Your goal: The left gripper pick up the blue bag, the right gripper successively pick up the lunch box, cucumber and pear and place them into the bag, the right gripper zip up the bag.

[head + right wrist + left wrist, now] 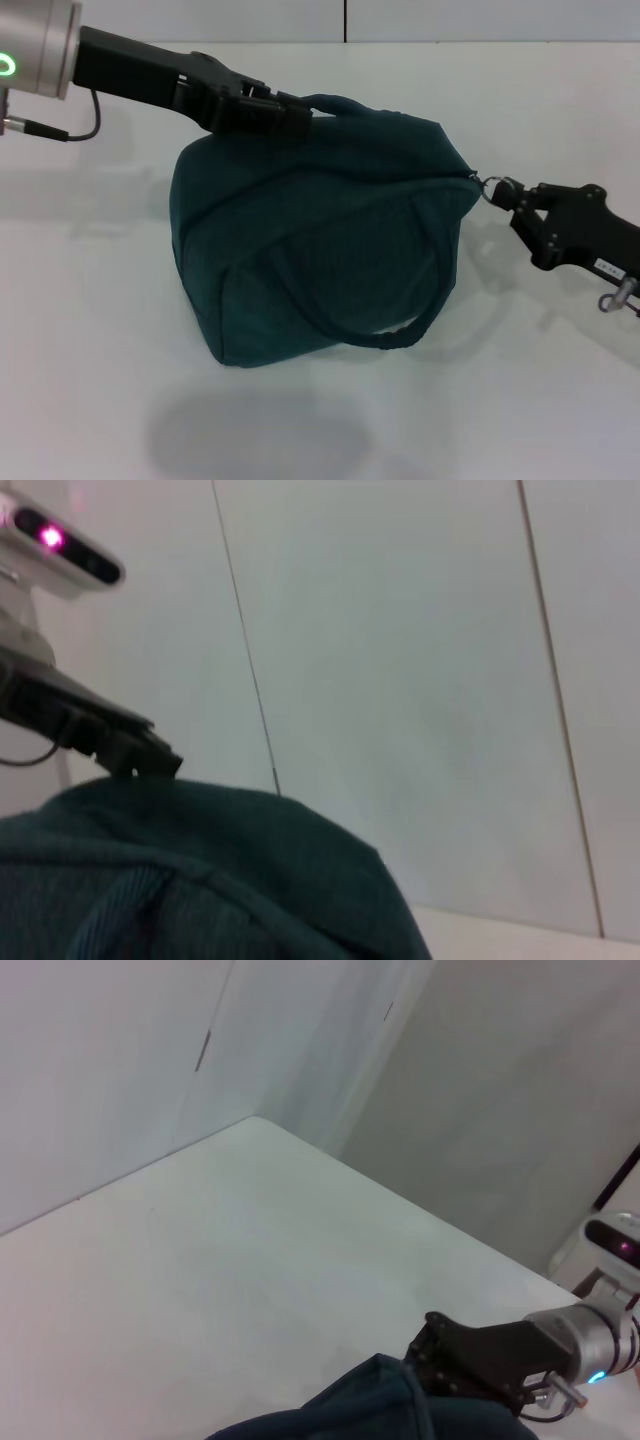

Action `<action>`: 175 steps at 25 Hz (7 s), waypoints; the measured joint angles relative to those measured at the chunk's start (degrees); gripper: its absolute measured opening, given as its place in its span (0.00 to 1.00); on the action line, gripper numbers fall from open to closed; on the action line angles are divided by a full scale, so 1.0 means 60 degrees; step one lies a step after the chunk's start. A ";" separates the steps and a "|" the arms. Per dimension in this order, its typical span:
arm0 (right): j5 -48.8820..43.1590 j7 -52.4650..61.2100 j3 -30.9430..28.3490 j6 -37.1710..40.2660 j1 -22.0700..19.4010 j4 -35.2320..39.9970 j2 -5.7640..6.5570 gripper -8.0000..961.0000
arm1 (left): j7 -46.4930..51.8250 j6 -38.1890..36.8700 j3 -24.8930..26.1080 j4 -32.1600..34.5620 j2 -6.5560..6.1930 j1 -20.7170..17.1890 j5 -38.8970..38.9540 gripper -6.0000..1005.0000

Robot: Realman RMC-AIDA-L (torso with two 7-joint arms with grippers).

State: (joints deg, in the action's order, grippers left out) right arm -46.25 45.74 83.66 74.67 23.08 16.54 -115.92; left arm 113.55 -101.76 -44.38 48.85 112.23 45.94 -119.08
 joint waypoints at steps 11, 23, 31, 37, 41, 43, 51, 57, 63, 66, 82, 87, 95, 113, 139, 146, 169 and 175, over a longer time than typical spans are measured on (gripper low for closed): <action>0.0051 0.0039 0.0777 -0.1028 0.0597 -0.0016 -0.0045 0.04 | 0.0001 -0.0001 -0.0047 -0.0012 0.0096 -0.0032 0.0030 0.25; 0.0042 0.0189 0.1021 -0.1854 0.0775 0.0071 -0.0044 0.04 | -0.0002 -0.0002 -0.0075 -0.0012 0.0144 0.0034 0.0030 0.25; 0.0065 0.0313 0.1460 -0.2318 0.0949 0.0070 -0.0044 0.05 | -0.0030 0.0029 -0.0074 -0.0012 0.0148 0.0087 -0.0015 0.25; 0.0181 0.0300 0.1394 -0.2057 0.0841 0.0107 -0.0045 0.05 | -0.0050 0.0041 -0.0058 -0.0012 0.0143 0.0093 -0.0004 0.25; 0.0638 0.0150 0.1364 -0.1272 0.0601 0.0113 -0.0024 0.05 | -0.0023 0.0041 -0.0072 -0.0012 0.0185 0.0114 0.0070 0.25; 0.0820 0.0047 0.1355 -0.0975 0.0483 0.0149 -0.0001 0.05 | -0.0013 0.0038 -0.0076 -0.0013 0.0233 0.0123 0.0081 0.25; 0.0913 -0.0045 0.1322 -0.0843 0.0254 0.0376 0.0037 0.05 | -0.0007 0.0042 -0.0114 -0.0121 0.0484 0.0477 -0.0027 0.25; 0.0889 -0.0055 0.1347 -0.0785 0.0233 0.0301 0.0042 0.05 | -0.0064 0.0453 -0.0260 -0.0083 0.0654 0.0743 -0.0086 0.25; 0.0889 -0.0163 0.1329 -0.0770 0.0129 0.0292 0.0038 0.05 | -0.0143 0.1154 -0.0439 0.0060 0.0702 0.0849 -0.0032 0.38; 0.0888 -0.0167 0.1337 -0.0760 0.0126 0.0282 0.0034 0.05 | -0.0107 0.1755 -0.0955 0.0098 0.0681 0.0917 -0.0257 0.51; 0.0957 -0.0168 0.1230 -0.0615 0.0035 0.0267 0.0028 0.05 | 0.0497 0.1896 -0.1855 0.0049 0.0659 0.1202 -0.0969 0.59; 0.0957 -0.0169 0.1162 -0.0607 0.0033 0.0281 0.0038 0.05 | 0.0482 0.1850 -0.1806 0.0057 0.0655 0.1195 -0.0962 0.52; 0.0955 -0.0198 0.0748 -0.0587 0.0008 0.0267 0.0042 0.05 | 0.0498 0.1800 -0.1773 0.0062 0.0561 0.1123 -0.0948 0.21; 0.0828 -0.0300 0.1071 -0.1669 0.0346 0.0236 0.0006 0.06 | 0.0448 0.1428 -0.1758 0.0029 0.0214 0.1132 -0.0203 0.06; 0.0495 -0.0271 0.1373 0.0908 -0.0994 0.0280 0.0298 0.06 | 0.0226 0.0934 -0.1759 0.0034 0.0225 0.0574 0.0132 0.09; 0.0539 -0.0109 0.0500 0.1253 -0.1263 0.0209 0.0307 0.06 | -0.0365 0.0920 -0.1758 0.0067 0.0022 0.0013 0.2182 0.16; -0.0600 0.3174 -0.0464 0.4677 0.0007 0.1689 0.1207 0.62 | -0.2018 -0.1022 -0.0509 0.0049 -0.0133 -0.2487 0.4378 0.34; -0.2111 0.4887 -0.0502 0.4523 0.0931 0.2828 0.1131 0.75 | -0.2921 -0.1285 -0.0505 0.0002 0.0124 -0.3296 0.4727 0.46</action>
State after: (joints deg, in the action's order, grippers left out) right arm -58.92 75.06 80.65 101.80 28.66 33.51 -109.14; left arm 96.03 -109.47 -47.41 48.86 112.97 26.16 -90.71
